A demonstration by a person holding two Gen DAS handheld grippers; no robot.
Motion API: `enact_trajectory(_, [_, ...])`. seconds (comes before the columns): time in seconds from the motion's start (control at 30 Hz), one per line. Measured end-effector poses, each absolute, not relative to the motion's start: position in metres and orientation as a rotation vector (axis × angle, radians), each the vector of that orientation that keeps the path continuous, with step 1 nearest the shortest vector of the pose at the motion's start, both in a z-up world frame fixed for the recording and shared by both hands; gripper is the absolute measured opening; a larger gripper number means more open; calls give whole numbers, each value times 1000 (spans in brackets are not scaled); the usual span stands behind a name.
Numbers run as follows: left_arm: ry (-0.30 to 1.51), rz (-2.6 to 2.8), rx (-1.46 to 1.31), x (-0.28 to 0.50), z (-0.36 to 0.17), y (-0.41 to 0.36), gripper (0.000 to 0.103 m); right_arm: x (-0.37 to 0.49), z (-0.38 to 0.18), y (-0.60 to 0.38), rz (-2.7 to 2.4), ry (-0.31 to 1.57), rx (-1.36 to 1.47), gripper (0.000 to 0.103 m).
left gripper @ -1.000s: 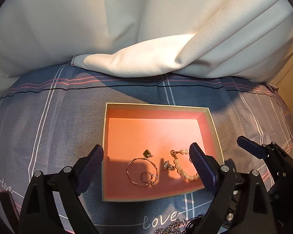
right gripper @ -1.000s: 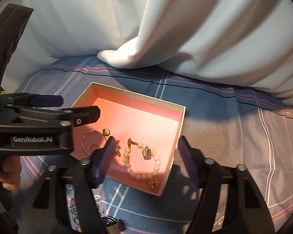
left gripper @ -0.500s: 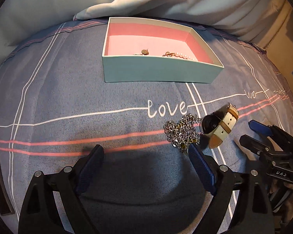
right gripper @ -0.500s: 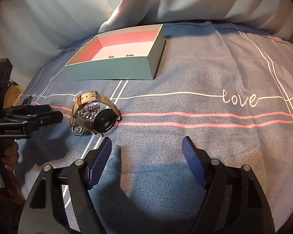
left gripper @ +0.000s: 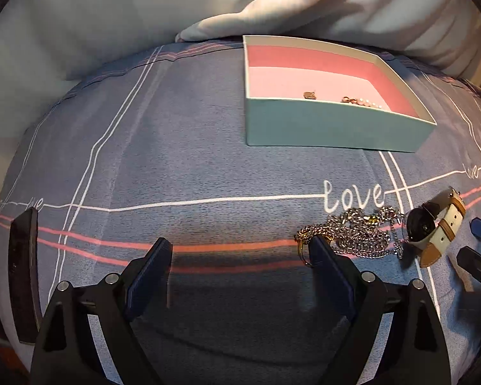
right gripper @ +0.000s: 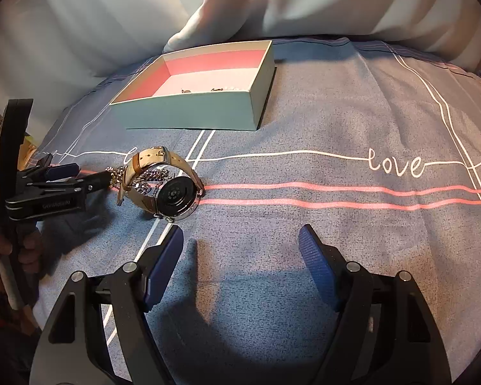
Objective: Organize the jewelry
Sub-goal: 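Lower the left gripper onto the gold ring beside the chain and close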
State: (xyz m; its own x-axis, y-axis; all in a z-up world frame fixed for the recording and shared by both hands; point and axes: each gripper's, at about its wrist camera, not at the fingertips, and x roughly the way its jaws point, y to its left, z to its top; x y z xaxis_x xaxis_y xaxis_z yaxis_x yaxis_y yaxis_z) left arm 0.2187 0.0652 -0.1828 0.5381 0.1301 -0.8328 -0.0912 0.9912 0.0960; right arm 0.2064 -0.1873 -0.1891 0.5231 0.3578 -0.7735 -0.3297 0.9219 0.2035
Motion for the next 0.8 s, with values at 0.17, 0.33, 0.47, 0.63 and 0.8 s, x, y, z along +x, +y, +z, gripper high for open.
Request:
enact_trajectory(0.17, [979, 133, 40, 209, -175, 74, 84, 209, -187, -174, 444, 929, 1, 75])
enact_trajectory(0.33, [978, 58, 31, 200, -172, 65, 84, 210, -189, -166, 463, 934, -6, 75])
enact_trajectory(0.47, [981, 54, 73, 205, -178, 57, 82, 209, -189, -166, 467, 938, -8, 75])
enact_trajectory(0.63, [960, 27, 91, 214, -179, 53, 43, 209, -189, -165, 470, 942, -8, 75])
enact_trajectory(0.8, [952, 118, -13, 222, -171, 86, 13, 209, -189, -164, 472, 947, -13, 75])
